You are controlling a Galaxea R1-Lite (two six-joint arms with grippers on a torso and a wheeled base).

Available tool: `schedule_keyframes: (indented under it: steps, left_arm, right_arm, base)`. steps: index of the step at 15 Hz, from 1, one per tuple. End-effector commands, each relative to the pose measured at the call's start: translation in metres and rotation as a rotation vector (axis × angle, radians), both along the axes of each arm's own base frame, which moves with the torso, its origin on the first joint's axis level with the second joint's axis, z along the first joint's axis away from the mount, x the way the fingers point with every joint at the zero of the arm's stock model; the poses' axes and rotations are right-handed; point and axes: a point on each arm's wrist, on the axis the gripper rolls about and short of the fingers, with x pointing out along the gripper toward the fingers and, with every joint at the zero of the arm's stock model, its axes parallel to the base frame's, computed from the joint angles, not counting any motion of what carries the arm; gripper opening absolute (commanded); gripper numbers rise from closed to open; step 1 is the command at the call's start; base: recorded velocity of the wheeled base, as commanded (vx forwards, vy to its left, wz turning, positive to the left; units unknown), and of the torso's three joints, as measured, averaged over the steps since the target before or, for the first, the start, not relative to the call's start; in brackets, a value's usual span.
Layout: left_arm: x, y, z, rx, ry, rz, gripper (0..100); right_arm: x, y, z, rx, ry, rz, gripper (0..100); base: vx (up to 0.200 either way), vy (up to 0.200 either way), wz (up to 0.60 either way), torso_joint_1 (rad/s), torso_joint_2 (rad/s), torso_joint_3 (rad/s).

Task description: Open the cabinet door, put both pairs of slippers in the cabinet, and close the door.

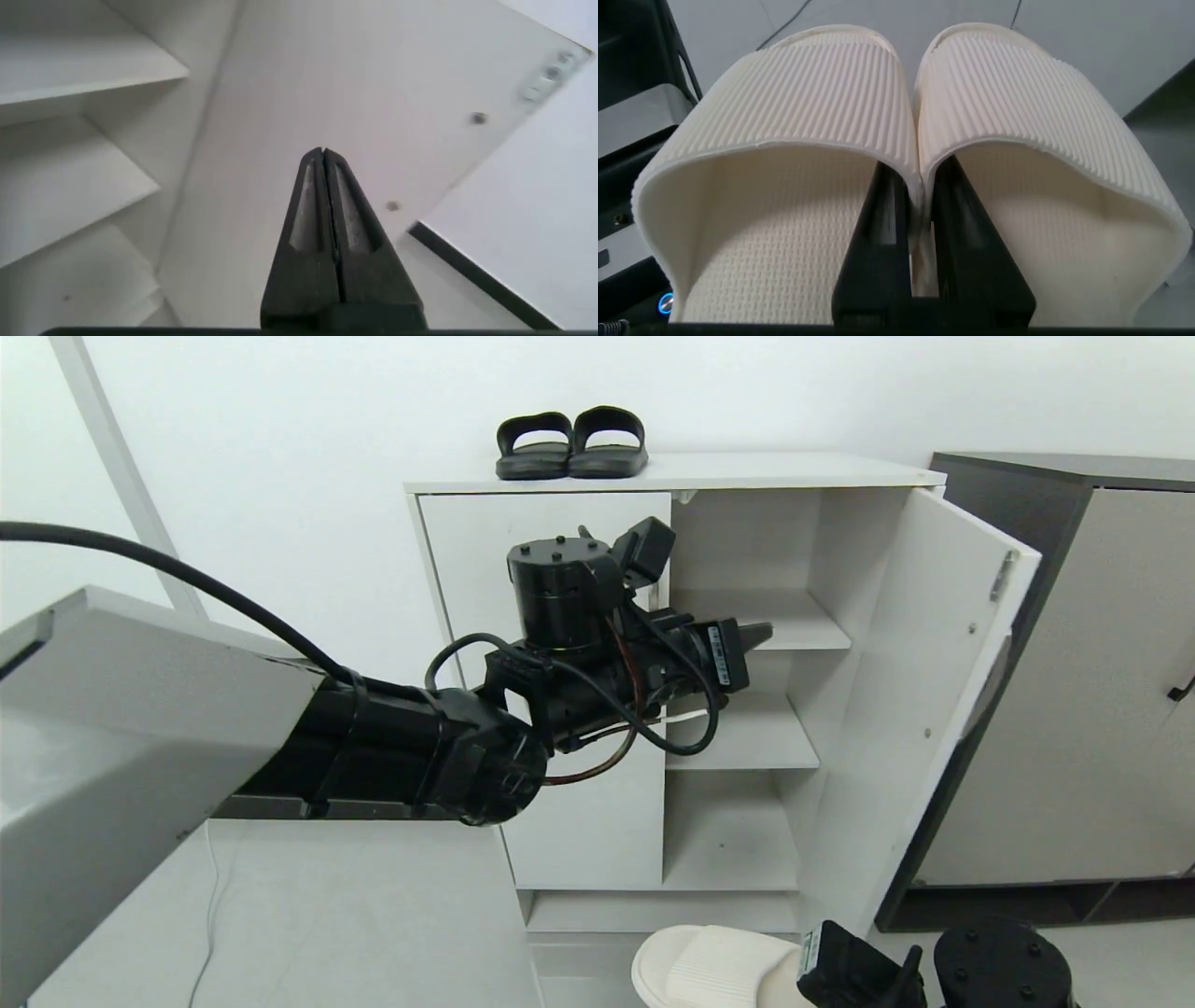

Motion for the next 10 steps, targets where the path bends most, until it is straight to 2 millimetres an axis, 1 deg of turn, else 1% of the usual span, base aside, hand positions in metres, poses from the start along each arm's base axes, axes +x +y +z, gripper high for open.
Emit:
schedule_keyframes:
  steps: [1,3,4,6,7,8,10]
  left_arm:
    - [0.003,0.011,0.004,-0.007,-0.004,0.076,0]
    - [-0.002,0.027,0.013,-0.022,-0.013,0.167,0]
    - [-0.009,0.041,0.020,-0.019,-0.015,0.198,0]
    - [-0.032,0.075,0.034,-0.012,-0.037,0.256,0]
    - [-0.043,0.095,0.037,0.007,-0.059,0.311,0]
    - [-0.058,0.115,0.039,0.037,-0.087,0.379,0]
    - [-0.093,0.153,0.038,0.092,-0.137,0.523,0]
  right_arm:
    - [0.000,0.001,-0.001,-0.001,0.000,0.001,0]
    - [0.004,0.004,-0.001,0.002,-0.007,-0.009,0]
    - [0.011,0.009,0.000,0.012,-0.020,-0.039,0]
    - [0.037,0.016,0.000,0.015,-0.070,-0.247,0]
    - [0.053,0.020,0.001,0.037,-0.085,-0.345,0]
    - [0.068,0.022,0.004,0.060,-0.102,-0.431,0]
    - [0.091,0.024,0.007,0.072,-0.151,-0.578,0]
  base:
    - [0.000,0.000,0.00,0.000,0.00,0.000]
    - [0.000,0.000,0.00,0.000,0.00,0.000]
    - [0.000,0.000,0.00,0.000,0.00,0.000]
    - [0.000,0.000,0.00,0.000,0.00,0.000]
    - [0.000,0.000,0.00,0.000,0.00,0.000]
    - [0.000,0.000,0.00,0.000,0.00,0.000]
    - [0.000,0.000,0.00,0.000,0.00,0.000]
